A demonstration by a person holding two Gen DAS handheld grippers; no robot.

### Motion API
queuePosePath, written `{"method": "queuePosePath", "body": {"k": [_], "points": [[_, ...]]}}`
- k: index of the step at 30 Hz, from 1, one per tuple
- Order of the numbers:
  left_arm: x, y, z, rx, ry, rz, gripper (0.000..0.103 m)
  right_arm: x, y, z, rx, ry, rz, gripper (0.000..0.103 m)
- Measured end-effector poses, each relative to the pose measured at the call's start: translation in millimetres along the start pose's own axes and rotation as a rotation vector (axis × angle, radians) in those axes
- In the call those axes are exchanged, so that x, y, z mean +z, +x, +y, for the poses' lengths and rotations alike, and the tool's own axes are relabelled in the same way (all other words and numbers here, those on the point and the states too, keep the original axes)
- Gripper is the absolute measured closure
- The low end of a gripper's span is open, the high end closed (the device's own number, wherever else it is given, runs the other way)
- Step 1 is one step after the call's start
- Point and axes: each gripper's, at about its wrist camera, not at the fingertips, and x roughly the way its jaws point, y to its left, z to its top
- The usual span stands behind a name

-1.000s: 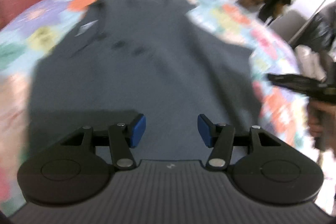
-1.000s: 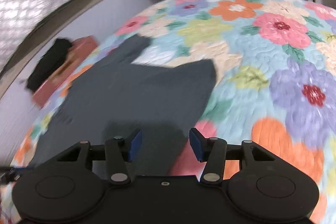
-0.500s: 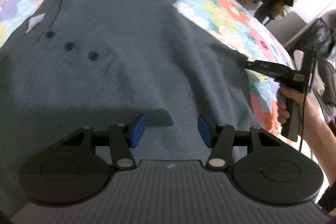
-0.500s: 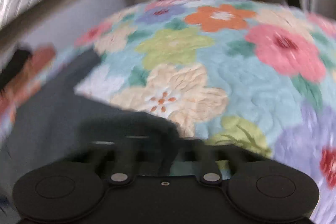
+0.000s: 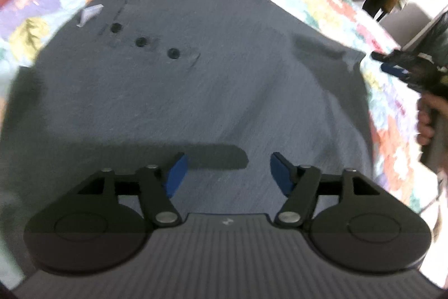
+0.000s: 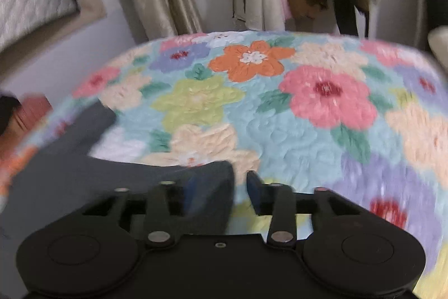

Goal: Fold clothes
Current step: 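Open both grippers and withdraw them from the folded shirt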

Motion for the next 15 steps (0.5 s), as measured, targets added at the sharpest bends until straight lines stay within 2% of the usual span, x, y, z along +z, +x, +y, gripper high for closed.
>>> {"method": "queuePosePath", "body": {"k": [2,5,6,7,9,10,11,15], "points": [[-3,-10,-4,0.042,0.023,0.004,0.031,-9,-21,6,0.05,0.019,0.025,0.055],[-7,-31,-9,0.062,0.054,-0.013,0.029,-29,-61,23,0.088,0.01,0.056,0.049],[-9,-39,-12,0.073,0.071,-0.018,0.029,-38,-76,30,0.082,-0.004,0.061,0.041],[-11,-46,-14,0.095,0.094,-0.023,0.029,-47,-90,40,0.048,-0.034,0.064,0.039],[-15,-64,-18,0.138,0.123,-0.054,0.027,-64,-115,60,-0.049,-0.109,0.057,0.038],[-18,-74,-18,0.143,0.127,-0.071,0.025,-72,-128,69,-0.052,-0.127,0.055,0.038],[-21,-82,-17,0.138,0.125,-0.084,0.023,-79,-139,74,-0.027,-0.128,0.058,0.037],[-36,-113,-12,0.133,0.113,-0.126,0.021,-94,-171,100,0.061,-0.161,0.103,0.024]]}}
